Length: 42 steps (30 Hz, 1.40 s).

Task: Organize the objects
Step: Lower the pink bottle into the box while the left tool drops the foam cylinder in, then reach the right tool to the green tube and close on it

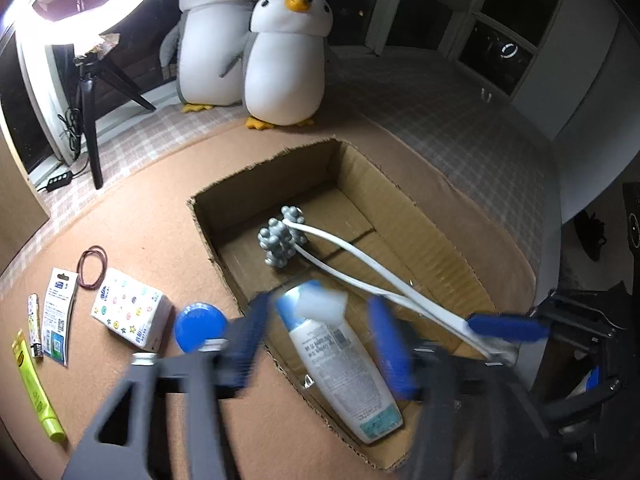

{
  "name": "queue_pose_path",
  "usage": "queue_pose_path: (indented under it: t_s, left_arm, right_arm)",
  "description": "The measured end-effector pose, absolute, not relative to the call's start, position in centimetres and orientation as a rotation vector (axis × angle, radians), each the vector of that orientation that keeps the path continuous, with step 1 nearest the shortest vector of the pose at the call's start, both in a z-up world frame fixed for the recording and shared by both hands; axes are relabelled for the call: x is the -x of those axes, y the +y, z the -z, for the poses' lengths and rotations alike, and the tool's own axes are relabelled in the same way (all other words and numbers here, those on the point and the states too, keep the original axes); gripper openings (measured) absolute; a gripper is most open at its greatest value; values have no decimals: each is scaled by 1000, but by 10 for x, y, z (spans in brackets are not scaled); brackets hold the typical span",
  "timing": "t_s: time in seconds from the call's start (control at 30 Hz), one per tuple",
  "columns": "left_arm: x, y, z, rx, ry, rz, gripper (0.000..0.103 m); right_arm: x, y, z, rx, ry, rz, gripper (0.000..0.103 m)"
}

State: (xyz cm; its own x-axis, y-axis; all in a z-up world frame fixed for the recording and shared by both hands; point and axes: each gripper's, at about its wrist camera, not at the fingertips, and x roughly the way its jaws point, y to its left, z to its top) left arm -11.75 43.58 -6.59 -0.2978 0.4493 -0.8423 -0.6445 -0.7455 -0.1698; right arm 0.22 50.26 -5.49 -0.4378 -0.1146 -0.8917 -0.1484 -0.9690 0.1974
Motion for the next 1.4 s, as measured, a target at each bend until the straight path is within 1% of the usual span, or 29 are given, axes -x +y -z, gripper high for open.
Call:
queue_pose_path:
  t_s: [0.03, 0.37, 0.67, 0.93, 1.1, 1.27, 1.4]
  left_arm:
    - [118, 435, 66, 1254, 263, -2088, 72]
    - [114, 420, 59, 1232, 272, -2119, 72]
    - [104, 367, 54, 1262, 229, -2183, 72]
    - [95, 267, 57, 1333, 125, -2266, 72]
    - [87, 189, 64, 1394, 50, -2344, 72]
    - [84, 127, 68, 1425, -15, -2430, 71]
    - [88, 81, 71, 1453, -60, -2477, 71]
  right_arm:
    - [-4, 504, 54, 1637, 381, -2621, 58]
    - [-5, 501, 53, 1619, 370, -2629, 58]
    - [4, 475, 51, 1628, 391, -2666, 58]
    - [19, 422, 52, 1662, 297, -2734, 58]
    - [29, 392, 53, 1681, 285, -2774, 58]
    - [47, 361, 50, 1634, 252, -2820, 58]
    - [72, 333, 51, 1661, 278, -2867, 58]
